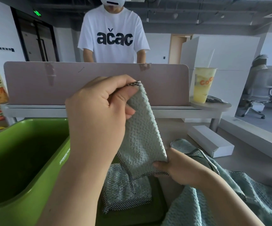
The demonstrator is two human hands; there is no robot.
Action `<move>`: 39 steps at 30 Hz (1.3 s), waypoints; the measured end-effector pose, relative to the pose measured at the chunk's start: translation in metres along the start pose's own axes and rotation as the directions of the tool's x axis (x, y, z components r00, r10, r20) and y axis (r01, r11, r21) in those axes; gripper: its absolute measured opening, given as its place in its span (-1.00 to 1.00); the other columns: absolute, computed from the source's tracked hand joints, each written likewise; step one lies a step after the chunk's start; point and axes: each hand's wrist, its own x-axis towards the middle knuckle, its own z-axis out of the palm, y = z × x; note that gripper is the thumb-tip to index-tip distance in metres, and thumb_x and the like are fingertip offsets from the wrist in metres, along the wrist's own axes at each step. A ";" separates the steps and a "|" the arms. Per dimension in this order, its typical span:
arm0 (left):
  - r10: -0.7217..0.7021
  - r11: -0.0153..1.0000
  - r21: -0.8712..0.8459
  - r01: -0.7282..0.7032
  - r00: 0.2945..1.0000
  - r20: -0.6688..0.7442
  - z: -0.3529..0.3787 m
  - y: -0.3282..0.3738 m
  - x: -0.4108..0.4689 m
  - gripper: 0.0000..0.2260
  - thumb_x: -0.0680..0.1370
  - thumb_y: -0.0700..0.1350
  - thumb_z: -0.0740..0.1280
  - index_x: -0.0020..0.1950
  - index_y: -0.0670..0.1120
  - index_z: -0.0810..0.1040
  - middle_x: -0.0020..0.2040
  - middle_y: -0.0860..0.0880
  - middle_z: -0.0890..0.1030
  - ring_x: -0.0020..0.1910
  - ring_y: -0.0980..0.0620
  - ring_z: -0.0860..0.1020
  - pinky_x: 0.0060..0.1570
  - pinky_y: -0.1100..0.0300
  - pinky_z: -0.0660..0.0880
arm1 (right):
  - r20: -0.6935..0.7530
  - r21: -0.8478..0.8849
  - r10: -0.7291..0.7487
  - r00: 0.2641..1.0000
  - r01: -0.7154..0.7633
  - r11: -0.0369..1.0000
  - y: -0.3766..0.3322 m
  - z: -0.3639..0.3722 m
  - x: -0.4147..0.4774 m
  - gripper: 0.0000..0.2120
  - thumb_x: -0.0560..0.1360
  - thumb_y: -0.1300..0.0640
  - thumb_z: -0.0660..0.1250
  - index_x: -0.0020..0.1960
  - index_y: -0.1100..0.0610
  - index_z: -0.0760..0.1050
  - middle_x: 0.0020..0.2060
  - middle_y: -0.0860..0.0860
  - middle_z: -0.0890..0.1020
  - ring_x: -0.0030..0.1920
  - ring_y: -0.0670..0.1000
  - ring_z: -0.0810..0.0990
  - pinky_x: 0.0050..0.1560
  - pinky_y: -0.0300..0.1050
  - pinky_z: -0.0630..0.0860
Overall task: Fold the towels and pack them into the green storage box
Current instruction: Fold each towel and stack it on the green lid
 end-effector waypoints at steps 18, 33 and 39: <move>-0.303 0.942 -0.101 0.320 0.941 0.152 0.011 -0.012 -0.003 -0.71 0.54 0.05 0.32 0.26 0.15 0.51 0.04 0.13 0.65 -0.24 0.21 0.66 -0.12 0.18 0.62 | -0.097 0.579 -0.308 0.947 0.305 0.756 -0.065 -0.026 -0.047 -0.78 0.43 0.16 0.33 -0.08 0.30 0.63 -0.07 0.25 0.70 -0.07 0.14 0.69 0.04 0.07 0.61; -0.550 0.793 0.130 0.596 0.606 0.575 0.008 -0.004 -0.010 -0.17 0.15 0.58 0.21 0.39 0.37 0.25 0.41 0.26 0.36 0.36 0.22 0.31 0.43 0.01 0.17 | -0.281 0.869 0.025 0.959 0.243 0.431 -0.075 -0.058 -0.063 -0.82 0.35 0.21 0.32 -0.15 0.28 0.64 -0.16 0.18 0.73 -0.23 0.11 0.72 -0.26 -0.06 0.66; -0.506 0.854 0.162 0.495 0.714 0.483 0.009 -0.001 -0.006 -0.27 0.22 0.39 0.30 0.39 0.28 0.35 0.34 0.17 0.49 0.29 0.19 0.41 0.28 0.12 0.35 | -0.265 0.872 0.035 0.964 0.224 0.434 -0.077 -0.059 -0.067 -0.82 0.45 0.24 0.28 -0.05 0.28 0.62 -0.12 0.16 0.73 -0.18 0.10 0.72 -0.20 -0.05 0.67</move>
